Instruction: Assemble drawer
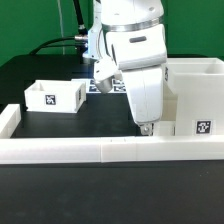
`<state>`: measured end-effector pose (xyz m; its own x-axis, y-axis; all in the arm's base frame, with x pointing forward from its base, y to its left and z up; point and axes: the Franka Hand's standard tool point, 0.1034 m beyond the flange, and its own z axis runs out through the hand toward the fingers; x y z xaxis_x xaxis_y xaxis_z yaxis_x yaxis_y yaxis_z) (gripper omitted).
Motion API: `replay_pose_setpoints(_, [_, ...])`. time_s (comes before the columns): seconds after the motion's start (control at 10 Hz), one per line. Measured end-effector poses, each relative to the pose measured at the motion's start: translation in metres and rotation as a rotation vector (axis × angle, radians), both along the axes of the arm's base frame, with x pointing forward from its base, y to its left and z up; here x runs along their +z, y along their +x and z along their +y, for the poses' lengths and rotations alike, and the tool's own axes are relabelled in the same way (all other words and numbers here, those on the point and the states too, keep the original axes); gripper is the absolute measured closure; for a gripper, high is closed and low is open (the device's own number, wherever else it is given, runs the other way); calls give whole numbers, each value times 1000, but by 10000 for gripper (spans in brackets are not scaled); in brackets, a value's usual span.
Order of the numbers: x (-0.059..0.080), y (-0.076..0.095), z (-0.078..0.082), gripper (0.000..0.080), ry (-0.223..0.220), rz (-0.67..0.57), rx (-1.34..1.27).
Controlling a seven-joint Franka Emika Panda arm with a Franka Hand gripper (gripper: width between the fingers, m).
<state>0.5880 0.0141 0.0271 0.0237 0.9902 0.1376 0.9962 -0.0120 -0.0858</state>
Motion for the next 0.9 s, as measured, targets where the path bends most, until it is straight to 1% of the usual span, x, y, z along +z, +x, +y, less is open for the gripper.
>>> replay_pose_setpoints(0.5, [-1,-1,1,150,5,-1,21])
replay_pose_setpoints(0.6, [-1,-1,4,150,8,-3,35])
replay_pose_setpoints(0.9, [2,1,22,150,20,-8,46])
